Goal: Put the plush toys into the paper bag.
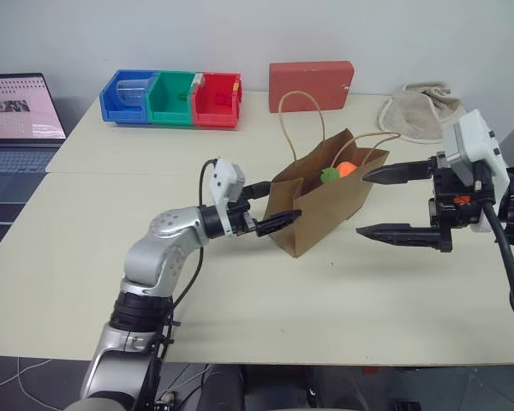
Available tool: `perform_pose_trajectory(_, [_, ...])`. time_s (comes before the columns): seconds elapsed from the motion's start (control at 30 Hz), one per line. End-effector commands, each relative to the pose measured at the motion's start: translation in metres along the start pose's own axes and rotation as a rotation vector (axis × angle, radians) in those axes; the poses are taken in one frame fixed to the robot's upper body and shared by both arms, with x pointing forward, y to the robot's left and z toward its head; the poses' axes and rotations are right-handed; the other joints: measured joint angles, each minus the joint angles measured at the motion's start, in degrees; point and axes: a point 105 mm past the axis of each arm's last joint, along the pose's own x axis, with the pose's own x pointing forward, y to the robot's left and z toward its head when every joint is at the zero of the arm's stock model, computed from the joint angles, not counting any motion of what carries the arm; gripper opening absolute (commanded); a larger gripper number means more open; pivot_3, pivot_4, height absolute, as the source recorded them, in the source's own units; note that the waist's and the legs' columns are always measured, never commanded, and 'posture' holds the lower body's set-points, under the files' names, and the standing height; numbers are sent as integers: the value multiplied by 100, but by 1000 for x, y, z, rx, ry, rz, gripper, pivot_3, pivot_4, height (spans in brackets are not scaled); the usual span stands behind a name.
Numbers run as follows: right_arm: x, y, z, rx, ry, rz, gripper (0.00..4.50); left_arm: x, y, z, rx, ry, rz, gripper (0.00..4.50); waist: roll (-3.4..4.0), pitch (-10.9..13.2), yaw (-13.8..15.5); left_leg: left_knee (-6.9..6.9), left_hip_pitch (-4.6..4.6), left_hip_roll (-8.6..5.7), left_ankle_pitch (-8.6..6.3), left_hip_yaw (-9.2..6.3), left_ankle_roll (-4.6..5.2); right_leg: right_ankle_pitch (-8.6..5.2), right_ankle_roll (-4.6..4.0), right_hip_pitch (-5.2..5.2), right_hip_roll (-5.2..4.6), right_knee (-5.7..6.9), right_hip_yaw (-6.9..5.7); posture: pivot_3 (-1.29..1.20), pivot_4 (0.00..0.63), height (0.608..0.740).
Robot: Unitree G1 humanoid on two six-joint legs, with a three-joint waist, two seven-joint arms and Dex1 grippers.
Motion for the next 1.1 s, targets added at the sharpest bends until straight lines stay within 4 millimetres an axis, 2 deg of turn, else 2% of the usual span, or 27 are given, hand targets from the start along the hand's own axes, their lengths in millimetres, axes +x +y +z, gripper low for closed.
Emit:
perform_pose_trajectory(0.03, [-2, 8, -1, -26, 42, 19, 4500, 9, -4, 5, 29, -15, 17, 4476, -1, 0, 6, 0, 0, -1, 0, 0, 0, 0, 0, 0, 0, 0, 0, 0, 150, 740])
perform_pose_trajectory(0.3, [5, 13, -11, -54, 78, 16, 4500, 24, 1, -1, 51, -47, 78, 4476, 1, -1, -3, 2, 2, 0, 0, 3, 0, -1, -1, 1, 0, 0, 2, 0, 150, 740])
perform_pose_trajectory(0.4, [6, 13, -11, -54, 75, 14, 4500, 26, -4, -4, 39, -50, 56, 3920, 1, -1, -3, 2, 1, 0, 0, 2, 0, 0, -1, 0, 0, 0, 2, 0, 150, 740])
perform_pose_trajectory(0.67, [8, 10, -13, -64, 75, -8, 4500, 28, -4, -5, 43, -57, 56, 1380, 1, -1, -1, 1, 1, 0, 0, 2, 0, 0, 0, 1, 0, 0, 2, 0, 150, 740])
perform_pose_trajectory(0.83, [10, 8, -15, -84, 65, -19, 4500, 29, -5, -5, 46, -69, 42, 25, 1, -1, -1, 1, 1, -1, 0, 2, 0, -1, -1, 1, 0, 0, 2, 0, 150, 740])
perform_pose_trajectory(0.97, [11, 8, -16, -118, 41, -44, 4500, 25, -3, -2, 52, -74, 13, 25, 1, -1, -1, 0, 1, -1, 0, 2, 0, 0, -1, 0, 0, 0, 1, 0, 150, 740])
perform_pose_trajectory(1.1, [2, 10, -21, -128, 59, -70, 4500, 18, -5, 4, 35, -79, -83, 25, 1, -1, 2, 0, 1, -1, 0, 1, 0, -1, -1, 0, 0, 0, 1, 0, 150, 740])
